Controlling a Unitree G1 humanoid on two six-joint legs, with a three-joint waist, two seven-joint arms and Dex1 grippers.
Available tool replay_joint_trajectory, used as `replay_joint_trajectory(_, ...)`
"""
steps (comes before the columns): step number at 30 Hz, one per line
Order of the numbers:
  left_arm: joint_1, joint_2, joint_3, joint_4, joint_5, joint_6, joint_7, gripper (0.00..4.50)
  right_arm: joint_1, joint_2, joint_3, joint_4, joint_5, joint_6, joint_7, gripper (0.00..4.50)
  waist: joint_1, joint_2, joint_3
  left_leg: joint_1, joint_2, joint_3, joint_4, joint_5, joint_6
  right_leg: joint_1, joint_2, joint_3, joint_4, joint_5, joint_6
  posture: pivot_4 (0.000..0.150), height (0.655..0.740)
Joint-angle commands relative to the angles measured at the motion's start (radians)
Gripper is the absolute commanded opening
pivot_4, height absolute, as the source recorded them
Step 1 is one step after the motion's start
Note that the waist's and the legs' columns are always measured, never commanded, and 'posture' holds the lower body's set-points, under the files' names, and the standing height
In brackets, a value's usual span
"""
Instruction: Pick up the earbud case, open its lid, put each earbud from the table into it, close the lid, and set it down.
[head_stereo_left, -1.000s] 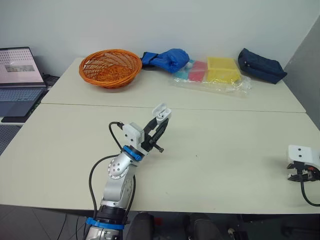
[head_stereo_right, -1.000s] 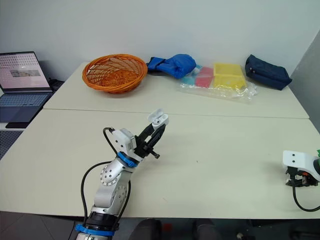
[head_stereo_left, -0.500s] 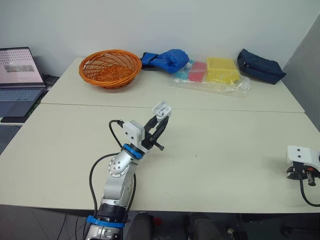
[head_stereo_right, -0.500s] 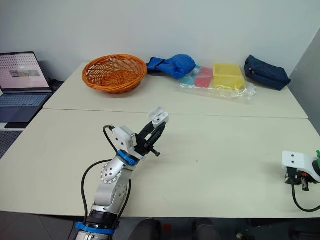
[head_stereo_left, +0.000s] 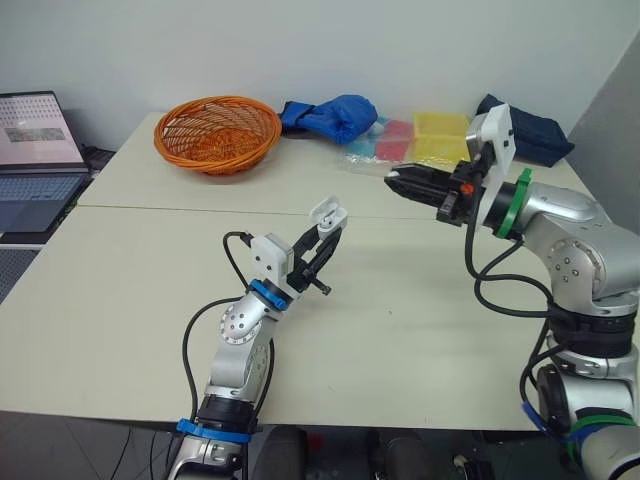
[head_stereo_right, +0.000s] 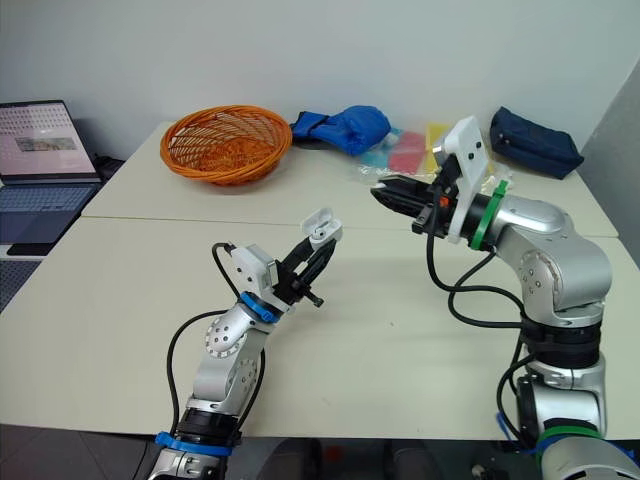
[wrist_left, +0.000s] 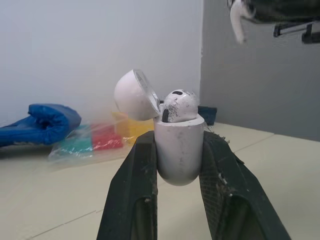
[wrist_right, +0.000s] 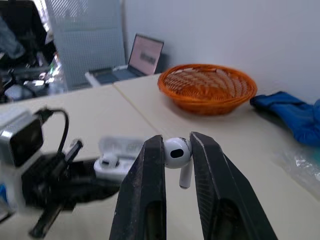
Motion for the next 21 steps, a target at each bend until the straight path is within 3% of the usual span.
replay_joint_trajectory(1, -0.027, -0.012, -0.006, -0.025, -0.021, -0.020, -0.021, 0.75, -0.009, 0.041, -0.015, -0.056, 0.037, -0.017, -0.082, 0.38, 0.000, 0.000, 0.000, -0.002, 0.000, 0.000, 0.000, 0.000, 0.000, -0.002, -0.002, 0.000, 0.000, 0.000, 0.001, 0.150, 0.7400)
replay_joint_trajectory(10, -0.047, -0.017, -0.005, -0.023, -0.032, -0.012, -0.044, 0.75, 0.072, 0.144, 0.095, -0.065, 0.002, -0.166, -0.167, 0.38, -0.006, 0.000, 0.000, -0.006, 0.000, 0.001, 0.001, 0.000, 0.001, -0.007, 0.001, 0.001, 0.002, 0.001, 0.003, 0.150, 0.7400)
replay_joint_trajectory(21, -0.048, -0.018, -0.009, -0.046, -0.026, -0.004, -0.029, 0.75, 0.134, 0.172, 0.153, -0.064, 0.000, -0.219, -0.204, 0.38, -0.010, 0.000, 0.000, -0.006, 0.001, 0.001, 0.001, 0.000, 0.001, -0.008, 0.003, 0.002, 0.002, 0.002, 0.002, 0.150, 0.7400)
